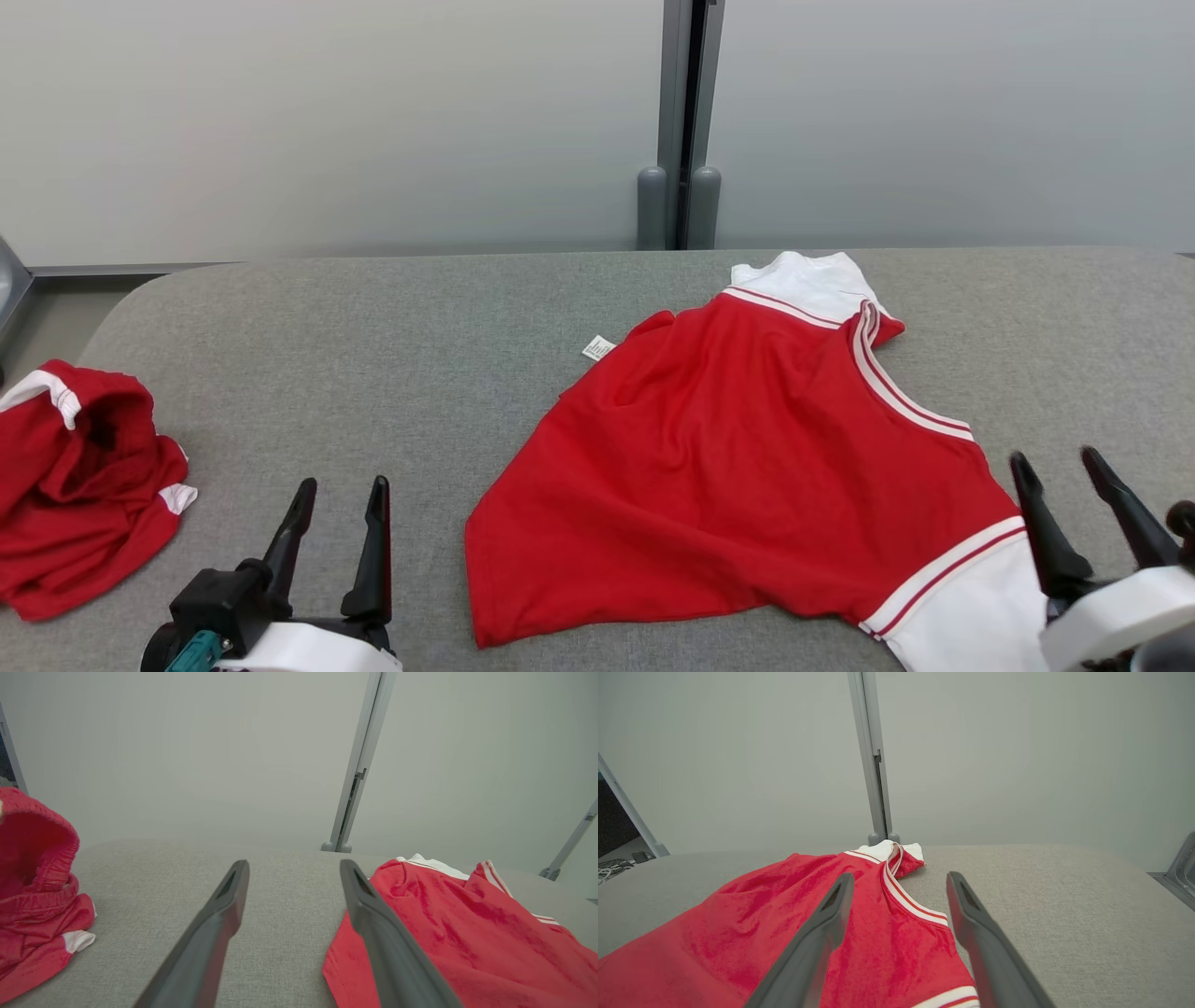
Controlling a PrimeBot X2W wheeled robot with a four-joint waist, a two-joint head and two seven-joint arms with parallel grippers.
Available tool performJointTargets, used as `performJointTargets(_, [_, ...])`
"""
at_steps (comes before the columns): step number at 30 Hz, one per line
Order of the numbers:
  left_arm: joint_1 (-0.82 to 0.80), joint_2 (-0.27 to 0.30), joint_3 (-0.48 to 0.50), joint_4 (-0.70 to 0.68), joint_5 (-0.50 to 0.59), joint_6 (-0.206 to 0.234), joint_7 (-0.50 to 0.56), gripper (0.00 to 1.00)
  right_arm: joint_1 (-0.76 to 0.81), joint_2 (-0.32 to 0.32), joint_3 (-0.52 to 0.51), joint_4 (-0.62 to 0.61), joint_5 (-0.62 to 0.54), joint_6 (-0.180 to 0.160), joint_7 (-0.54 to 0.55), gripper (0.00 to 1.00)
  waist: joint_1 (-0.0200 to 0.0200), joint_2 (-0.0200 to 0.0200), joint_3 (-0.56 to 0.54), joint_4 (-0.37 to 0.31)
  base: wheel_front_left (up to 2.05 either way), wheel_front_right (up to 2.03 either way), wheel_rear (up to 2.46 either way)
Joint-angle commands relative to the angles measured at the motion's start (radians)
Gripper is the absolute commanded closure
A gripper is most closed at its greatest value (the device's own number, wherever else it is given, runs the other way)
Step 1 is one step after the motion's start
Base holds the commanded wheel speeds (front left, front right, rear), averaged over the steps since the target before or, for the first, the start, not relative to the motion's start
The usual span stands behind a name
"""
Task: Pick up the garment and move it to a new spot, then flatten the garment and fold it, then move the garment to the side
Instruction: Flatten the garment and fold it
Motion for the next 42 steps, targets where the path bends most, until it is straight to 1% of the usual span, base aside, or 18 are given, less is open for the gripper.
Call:
performJointTargets(1, [0.012,0.010,-0.003,-0.014,-0.009,-0.007,0.024,0.00,0.030,-0.022,-0.015,-0.011,-0.004,0.000,0.050,0.00,0.0000,0.0000,0.001,0.001,0.00,0.00,0.00])
performJointTargets(4, [0.035,0.009,-0.013,-0.043,-0.043,-0.012,0.114,0.00,0.074,-0.054,-0.056,-0.039,-0.020,0.000,0.179,0.00,0.0000,0.0000,0.004,-0.001,0.00,0.00,0.00])
performJointTargets(6, [0.051,0.019,-0.026,-0.066,-0.048,-0.013,0.185,0.00,0.104,-0.053,-0.083,-0.056,-0.016,0.000,0.262,0.00,0.0000,0.0000,0.009,-0.004,0.00,0.00,0.00])
performJointTargets(9, [0.075,0.023,-0.060,-0.095,-0.067,-0.019,0.295,0.00,0.138,-0.030,-0.116,-0.076,-0.012,0.000,0.367,0.00,0.0000,0.0000,0.025,-0.014,0.00,0.00,0.00])
performJointTargets(11, [0.078,0.023,-0.078,-0.110,-0.097,-0.029,0.349,0.00,0.160,-0.009,-0.128,-0.067,-0.009,0.000,0.440,0.00,0.0000,0.0000,0.036,-0.020,0.00,0.00,0.00])
performJointTargets(15, [0.089,0.039,-0.116,-0.082,-0.127,-0.040,0.450,0.00,0.162,0.029,-0.146,-0.028,-0.009,0.000,0.533,0.00,0.0000,0.0000,0.056,-0.032,0.00,0.00,0.00])
performJointTargets(21, [0.064,0.051,-0.163,-0.035,-0.141,-0.048,0.541,0.00,0.120,0.067,-0.143,0.041,-0.008,0.000,0.593,0.00,0.0000,0.0000,0.080,-0.045,0.00,0.00,0.00])
performJointTargets(27, [0.029,0.054,-0.200,0.022,-0.149,-0.054,0.589,0.00,0.089,0.077,-0.132,0.087,0.004,0.000,0.596,0.00,0.0000,0.0000,0.096,-0.042,0.00,0.00,0.00])
performJointTargets(32, [-0.007,0.046,-0.217,0.068,-0.142,-0.055,0.578,0.00,0.074,0.079,-0.118,0.113,0.014,0.000,0.589,0.00,0.0000,0.0000,0.103,-0.042,0.00,0.00,0.00])
performJointTargets(35, [-0.026,0.044,-0.212,0.077,-0.136,-0.044,0.555,0.00,0.070,0.078,-0.109,0.117,0.018,0.000,0.584,0.00,0.0000,0.0000,0.104,-0.044,0.00,0.00,0.00])
performJointTargets(36, [-0.030,0.043,-0.213,0.083,-0.134,-0.042,0.549,0.00,0.070,0.078,-0.105,0.119,0.022,0.000,0.582,0.02,0.0000,0.0000,0.104,-0.044,0.00,0.00,0.00])
performJointTargets(38, [-0.032,0.041,-0.216,0.090,-0.138,-0.044,0.540,0.00,0.069,0.077,-0.092,0.121,0.030,0.000,0.580,0.51,0.0000,0.0000,0.103,-0.045,0.00,0.00,0.00])
performJointTargets(39, [-0.035,0.041,-0.215,0.091,-0.141,-0.044,0.537,0.34,0.069,0.077,-0.085,0.122,0.036,0.000,0.576,0.84,0.0000,0.0000,0.103,-0.045,0.00,0.00,0.00])
performJointTargets(40, [-0.037,0.043,-0.214,0.092,-0.142,-0.044,0.533,0.84,0.068,0.074,-0.082,0.124,0.038,0.000,0.573,1.00,0.0000,0.0000,0.102,-0.045,0.00,0.00,0.00])
performJointTargets(41, [-0.035,0.043,-0.211,0.090,-0.147,-0.043,0.530,1.00,0.069,0.072,-0.080,0.125,0.043,0.000,0.568,1.00,0.0000,0.0000,0.100,-0.045,0.00,0.00,0.00])
performJointTargets(42, [-0.032,0.042,-0.205,0.087,-0.154,-0.042,0.526,1.00,0.068,0.072,-0.079,0.127,0.048,0.000,0.562,1.00,0.0000,0.0000,0.099,-0.044,0.00,0.00,0.00])
